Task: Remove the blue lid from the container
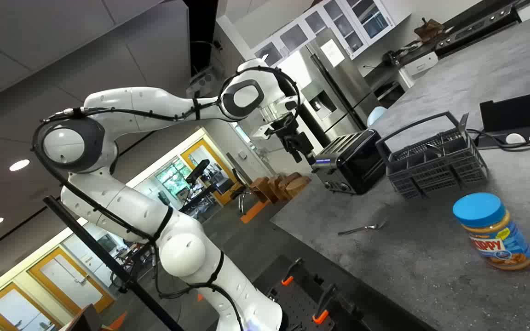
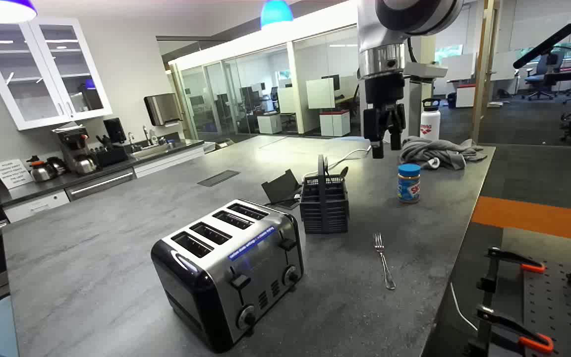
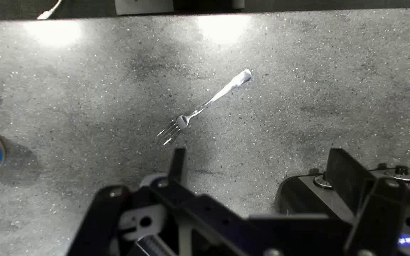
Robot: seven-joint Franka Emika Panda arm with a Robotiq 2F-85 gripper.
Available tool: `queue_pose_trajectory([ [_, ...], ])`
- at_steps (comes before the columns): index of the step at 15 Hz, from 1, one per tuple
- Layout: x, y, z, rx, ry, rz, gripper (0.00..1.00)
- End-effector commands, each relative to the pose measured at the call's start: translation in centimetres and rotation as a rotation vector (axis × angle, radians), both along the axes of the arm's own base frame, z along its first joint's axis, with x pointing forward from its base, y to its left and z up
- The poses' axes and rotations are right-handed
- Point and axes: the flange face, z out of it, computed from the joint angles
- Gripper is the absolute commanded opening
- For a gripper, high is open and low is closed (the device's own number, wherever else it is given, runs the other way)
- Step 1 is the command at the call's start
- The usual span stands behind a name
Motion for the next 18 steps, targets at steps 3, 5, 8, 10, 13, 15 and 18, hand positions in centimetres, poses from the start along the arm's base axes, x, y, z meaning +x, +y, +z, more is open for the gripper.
queue_pose_trajectory([
  [3,0.0,0.0,0.0,0.0,0.001,0.0,1.0],
  [5,0.0,0.0,0.0,0.0,0.001,0.0,1.0],
  [8,0.3,-0.6,-0.1,-0.033,-0.033,-0.038,1.0],
  [10,1.3,-2.8,0.0,-0.043,-0.106,-0.108,1.0],
  [13,2.3,-7.6,-0.4,-0.072,-0.173,-0.227,1.0],
  [15,2.4,-11.5,-1.1,-0.085,-0.185,-0.321,1.0],
  [18,1.6,-16.9,-2.4,-0.118,-0.19,-0.463,1.0],
])
